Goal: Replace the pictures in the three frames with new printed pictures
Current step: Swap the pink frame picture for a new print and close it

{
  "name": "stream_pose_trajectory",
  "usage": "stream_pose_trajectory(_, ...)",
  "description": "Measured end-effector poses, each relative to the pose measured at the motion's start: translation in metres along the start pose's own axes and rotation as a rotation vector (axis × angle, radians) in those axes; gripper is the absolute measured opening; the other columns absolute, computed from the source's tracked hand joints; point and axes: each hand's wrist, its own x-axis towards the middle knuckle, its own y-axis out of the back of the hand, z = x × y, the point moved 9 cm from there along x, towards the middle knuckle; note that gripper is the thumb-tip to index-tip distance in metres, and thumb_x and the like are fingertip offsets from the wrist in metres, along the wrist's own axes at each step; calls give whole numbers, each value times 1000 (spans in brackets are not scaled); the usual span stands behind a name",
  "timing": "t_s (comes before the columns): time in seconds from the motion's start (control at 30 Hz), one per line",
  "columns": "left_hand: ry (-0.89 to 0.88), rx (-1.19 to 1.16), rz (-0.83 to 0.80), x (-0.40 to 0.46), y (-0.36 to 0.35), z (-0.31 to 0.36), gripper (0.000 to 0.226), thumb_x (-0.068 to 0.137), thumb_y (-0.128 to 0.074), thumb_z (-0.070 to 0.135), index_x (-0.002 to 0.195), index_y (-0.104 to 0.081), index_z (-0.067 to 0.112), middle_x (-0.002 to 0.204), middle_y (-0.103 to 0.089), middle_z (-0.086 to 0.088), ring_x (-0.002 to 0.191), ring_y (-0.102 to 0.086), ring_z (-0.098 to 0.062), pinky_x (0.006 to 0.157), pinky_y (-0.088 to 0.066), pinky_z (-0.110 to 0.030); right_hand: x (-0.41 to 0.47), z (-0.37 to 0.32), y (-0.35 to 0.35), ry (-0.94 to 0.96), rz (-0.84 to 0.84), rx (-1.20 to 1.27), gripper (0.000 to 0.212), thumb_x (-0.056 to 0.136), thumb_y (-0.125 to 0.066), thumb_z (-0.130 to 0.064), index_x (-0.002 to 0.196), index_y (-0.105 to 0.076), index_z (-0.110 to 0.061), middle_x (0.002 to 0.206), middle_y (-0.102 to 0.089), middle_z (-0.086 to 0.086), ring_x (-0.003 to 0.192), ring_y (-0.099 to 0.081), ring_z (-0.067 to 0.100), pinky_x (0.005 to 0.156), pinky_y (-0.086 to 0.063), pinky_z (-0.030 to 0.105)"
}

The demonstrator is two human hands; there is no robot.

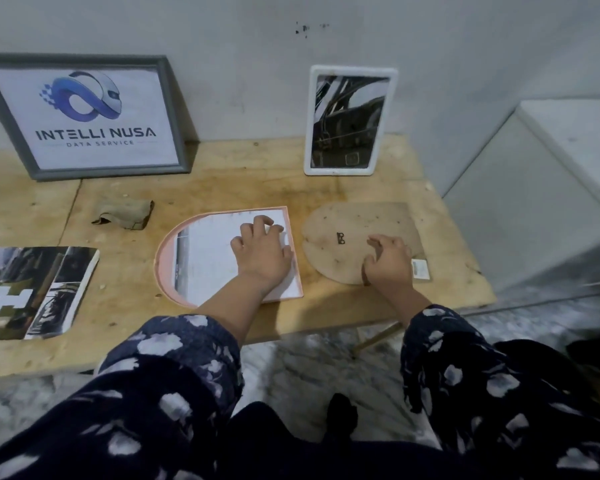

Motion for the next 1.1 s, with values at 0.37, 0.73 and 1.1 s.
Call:
stream_pose_trajectory(0.37,201,-30,-81,5,-50,53,53,92,-47,52,129,-49,14,136,-34,-7,123,-30,-31,100,-27,-44,40,76,29,-171,-132,-46,52,86,-51,-17,137,-43,-27,138,-37,6,123,-33,28,98,-34,36)
stream_pose_trajectory(0.73,456,-627,48,7,-42,38,65,75,-80,24,128,-43,17,126,-52,-1,125,-43,-25,102,-28,-40,55,86,47,-291,61,526,40,83,-46,-12,118,-63,-19,115,-58,4,103,-56,25,80,-50,29)
stream_pose_trajectory(1.1,341,-780,210,-22,33,-72,74,81,-72,4,143,-33,9,126,-54,-4,117,-53,-20,97,-41,-24,22,-32,4,-75,-230,712,57,91,-52,2,141,-44,-25,109,-62,3,97,-64,18,83,-58,35)
